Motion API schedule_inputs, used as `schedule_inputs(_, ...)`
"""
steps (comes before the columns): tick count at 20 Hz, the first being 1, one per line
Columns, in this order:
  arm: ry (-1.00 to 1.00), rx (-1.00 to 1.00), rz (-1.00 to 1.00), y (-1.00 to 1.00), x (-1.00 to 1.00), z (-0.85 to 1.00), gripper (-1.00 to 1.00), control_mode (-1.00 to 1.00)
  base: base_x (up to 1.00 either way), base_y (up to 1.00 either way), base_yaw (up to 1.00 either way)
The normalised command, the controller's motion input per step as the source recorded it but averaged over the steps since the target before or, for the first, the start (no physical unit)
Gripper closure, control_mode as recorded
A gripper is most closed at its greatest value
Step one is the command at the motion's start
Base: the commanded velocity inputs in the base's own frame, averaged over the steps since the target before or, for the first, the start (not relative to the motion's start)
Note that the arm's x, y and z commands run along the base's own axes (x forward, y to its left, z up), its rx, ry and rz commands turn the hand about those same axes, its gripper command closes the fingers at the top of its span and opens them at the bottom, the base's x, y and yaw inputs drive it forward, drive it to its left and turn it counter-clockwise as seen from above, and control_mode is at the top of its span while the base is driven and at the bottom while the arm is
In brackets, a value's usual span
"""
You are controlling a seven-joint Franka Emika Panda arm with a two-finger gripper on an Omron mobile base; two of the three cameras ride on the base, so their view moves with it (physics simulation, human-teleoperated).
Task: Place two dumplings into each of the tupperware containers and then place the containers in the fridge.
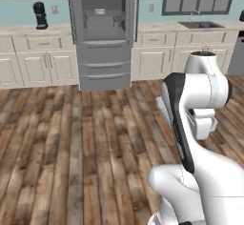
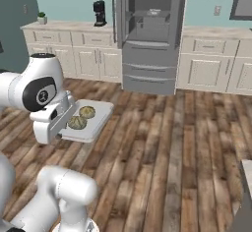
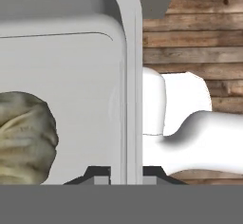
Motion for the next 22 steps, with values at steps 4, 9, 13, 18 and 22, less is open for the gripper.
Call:
schedule_inputs(4,0.0,0.0,0.0,0.0,0.0,0.0,1.0,1.0,1.0,0.25,0.0)
schedule_inputs(9,0.0,0.0,0.0,0.0,0.0,0.0,1.0,1.0,1.0,0.28,0.0)
schedule_inputs(13,0.0,0.0,0.0,0.0,0.0,0.0,1.0,1.0,1.0,0.19,0.0)
schedule_inputs(18,0.0,0.0,0.0,0.0,0.0,0.0,1.0,1.0,1.0,0.3,0.0)
schedule_inputs(22,0.0,0.0,0.0,0.0,0.0,0.0,1.0,1.0,1.0,0.31,0.0)
